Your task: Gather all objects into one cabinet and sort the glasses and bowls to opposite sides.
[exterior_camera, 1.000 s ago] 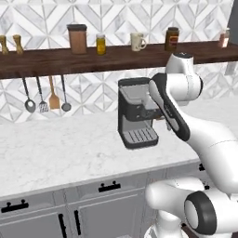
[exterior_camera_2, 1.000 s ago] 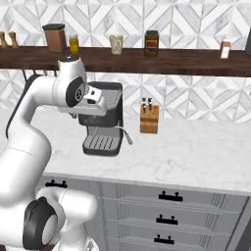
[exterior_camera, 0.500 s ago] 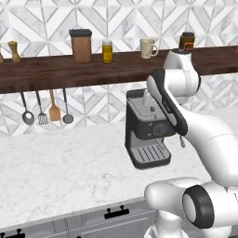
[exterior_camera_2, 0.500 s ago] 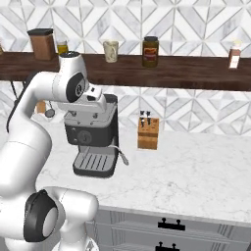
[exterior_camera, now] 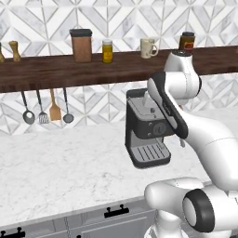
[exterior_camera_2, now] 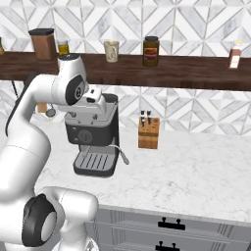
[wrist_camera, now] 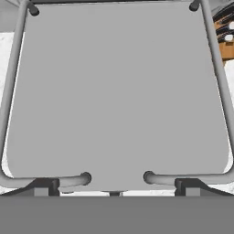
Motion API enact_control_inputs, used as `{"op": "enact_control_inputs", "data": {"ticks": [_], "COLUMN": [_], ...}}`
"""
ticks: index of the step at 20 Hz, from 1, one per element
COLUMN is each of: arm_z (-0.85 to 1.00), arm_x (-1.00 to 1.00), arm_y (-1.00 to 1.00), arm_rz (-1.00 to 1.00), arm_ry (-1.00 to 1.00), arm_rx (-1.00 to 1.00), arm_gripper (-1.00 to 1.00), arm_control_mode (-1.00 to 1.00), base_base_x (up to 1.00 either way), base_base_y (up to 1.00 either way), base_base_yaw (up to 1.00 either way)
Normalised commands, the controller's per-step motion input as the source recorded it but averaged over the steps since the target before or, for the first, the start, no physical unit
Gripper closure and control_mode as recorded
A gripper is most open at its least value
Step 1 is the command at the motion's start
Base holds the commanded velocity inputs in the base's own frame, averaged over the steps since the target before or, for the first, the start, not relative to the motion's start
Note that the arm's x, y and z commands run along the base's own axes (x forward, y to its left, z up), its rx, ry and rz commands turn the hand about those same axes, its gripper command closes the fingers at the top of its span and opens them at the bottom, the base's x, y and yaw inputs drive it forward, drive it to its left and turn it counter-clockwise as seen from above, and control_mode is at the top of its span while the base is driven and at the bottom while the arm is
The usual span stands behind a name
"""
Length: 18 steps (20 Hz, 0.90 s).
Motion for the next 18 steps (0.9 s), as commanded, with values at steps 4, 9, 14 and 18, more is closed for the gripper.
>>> {"op": "enact_control_inputs", "data": {"ticks": [4, 9, 14, 18], "arm_z": [0.0, 0.49, 0.54, 0.58], "arm_x": [0.0, 0.0, 0.0, 0.03], "arm_y": [0.0, -0.3, -0.38, -0.25], "arm_rz": [0.0, 0.05, 0.12, 0.17], "arm_ry": [0.0, -0.06, 0.0, -0.02], "arm_rx": [0.0, 0.0, 0.0, 0.0], "arm_gripper": [-1.0, -1.0, -1.0, -1.0], "arm_control_mode": [1.0, -1.0, -1.0, -1.0], "base_base_x": [0.06, 0.0, 0.0, 0.0], "base_base_y": [-0.04, 0.0, 0.0, 0.0], "base_base_yaw": [0.01, 0.0, 0.0, 0.0]}}
